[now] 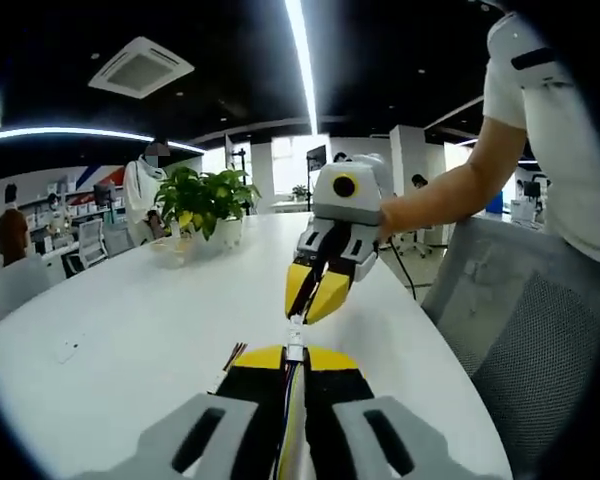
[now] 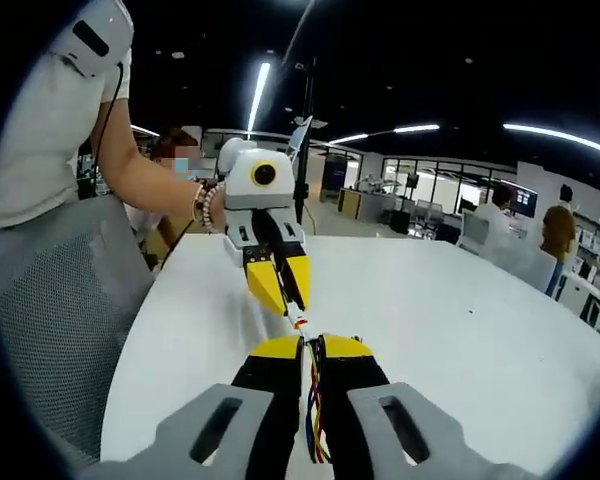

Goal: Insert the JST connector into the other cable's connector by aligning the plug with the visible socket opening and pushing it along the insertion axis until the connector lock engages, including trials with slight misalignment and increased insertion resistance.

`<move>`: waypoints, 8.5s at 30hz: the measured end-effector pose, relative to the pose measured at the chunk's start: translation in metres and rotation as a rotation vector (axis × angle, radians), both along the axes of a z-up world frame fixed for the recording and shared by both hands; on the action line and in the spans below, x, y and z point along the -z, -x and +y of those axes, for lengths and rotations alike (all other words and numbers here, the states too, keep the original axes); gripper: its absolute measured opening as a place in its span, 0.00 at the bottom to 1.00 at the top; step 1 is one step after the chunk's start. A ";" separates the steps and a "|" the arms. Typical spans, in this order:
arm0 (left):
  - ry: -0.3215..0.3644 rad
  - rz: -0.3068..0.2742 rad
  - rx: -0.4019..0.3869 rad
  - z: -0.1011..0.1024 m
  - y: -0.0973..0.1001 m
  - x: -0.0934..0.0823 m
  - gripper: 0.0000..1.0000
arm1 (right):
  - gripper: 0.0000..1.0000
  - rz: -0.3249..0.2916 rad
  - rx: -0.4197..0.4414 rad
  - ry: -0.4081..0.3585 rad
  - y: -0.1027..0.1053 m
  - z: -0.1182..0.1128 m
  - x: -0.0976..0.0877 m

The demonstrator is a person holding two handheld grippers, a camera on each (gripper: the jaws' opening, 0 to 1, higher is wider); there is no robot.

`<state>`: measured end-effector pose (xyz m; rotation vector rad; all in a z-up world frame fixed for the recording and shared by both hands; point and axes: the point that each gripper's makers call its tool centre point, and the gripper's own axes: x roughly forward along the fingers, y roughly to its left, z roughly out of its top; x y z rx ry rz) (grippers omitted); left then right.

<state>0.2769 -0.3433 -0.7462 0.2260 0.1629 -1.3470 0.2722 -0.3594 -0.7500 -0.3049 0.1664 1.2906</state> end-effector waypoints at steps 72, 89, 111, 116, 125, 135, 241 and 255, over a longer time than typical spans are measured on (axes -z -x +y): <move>-0.063 -0.001 0.050 -0.004 0.009 0.015 0.00 | 0.02 0.045 -0.018 0.048 0.007 0.008 0.016; -0.064 0.015 0.054 -0.007 0.008 0.021 0.00 | 0.02 0.070 -0.007 0.046 0.007 0.007 0.021; -0.134 0.079 0.040 -0.021 -0.044 0.062 0.00 | 0.03 0.096 0.064 0.085 -0.047 -0.008 0.063; -0.157 0.104 0.028 -0.020 -0.057 0.075 0.00 | 0.03 0.123 0.081 0.080 -0.058 -0.008 0.075; -0.179 0.154 0.023 -0.018 -0.063 0.090 0.01 | 0.03 0.151 0.079 0.087 -0.060 -0.004 0.087; -0.183 0.189 0.009 -0.019 -0.064 0.097 0.01 | 0.03 0.167 0.089 0.105 -0.061 -0.006 0.095; 0.290 0.186 -0.618 0.164 0.165 -0.058 0.99 | 0.85 -0.032 0.643 0.016 0.146 -0.098 -0.068; 0.299 0.258 -0.590 0.130 0.184 -0.049 0.99 | 0.77 0.044 0.774 -0.072 0.147 -0.126 -0.050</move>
